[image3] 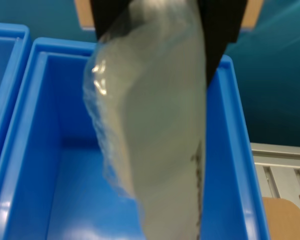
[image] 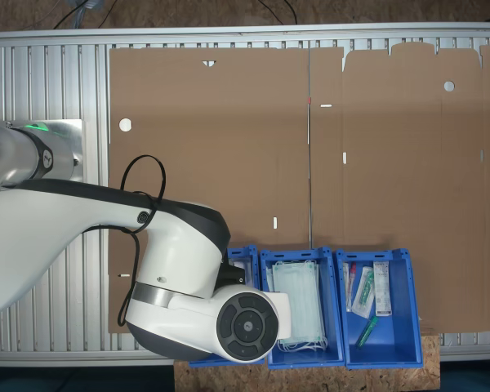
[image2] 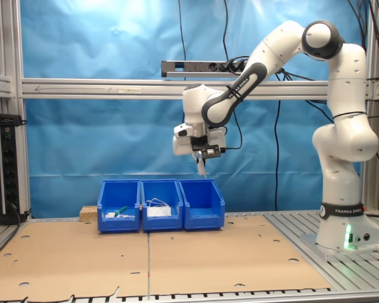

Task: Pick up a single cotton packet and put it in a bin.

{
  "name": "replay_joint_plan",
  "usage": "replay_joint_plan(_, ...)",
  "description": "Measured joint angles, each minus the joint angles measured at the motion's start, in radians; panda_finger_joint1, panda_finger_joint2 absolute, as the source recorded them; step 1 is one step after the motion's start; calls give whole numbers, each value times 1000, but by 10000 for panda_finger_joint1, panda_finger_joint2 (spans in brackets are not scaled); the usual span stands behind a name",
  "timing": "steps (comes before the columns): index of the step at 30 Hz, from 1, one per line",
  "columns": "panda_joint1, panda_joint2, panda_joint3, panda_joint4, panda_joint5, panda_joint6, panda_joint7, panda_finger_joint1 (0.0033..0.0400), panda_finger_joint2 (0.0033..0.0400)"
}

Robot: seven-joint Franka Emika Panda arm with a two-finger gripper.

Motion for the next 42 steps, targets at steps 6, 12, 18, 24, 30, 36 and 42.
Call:
replay_joint_plan(6, 0, 12, -1, 4, -1, 6, -7, 61, 61)
replay_joint_plan(12, 0, 14, -2, 6, -1, 11, -10, 61, 61)
replay_joint_plan(18, 0, 14, -2, 8, -2, 13, -11, 61, 61)
replay_joint_plan(24, 0, 14, -2, 11, -2, 15, -14, 61, 61)
replay_joint_plan(30, 0, 14, -2, 12, -3, 16, -29, 61, 61)
replay_joint_plan(36, 0, 14, -3, 12, -3, 17, -49, 61, 61)
replay_joint_plan(42, 0, 14, -3, 12, -3, 17, -61, 61, 61)
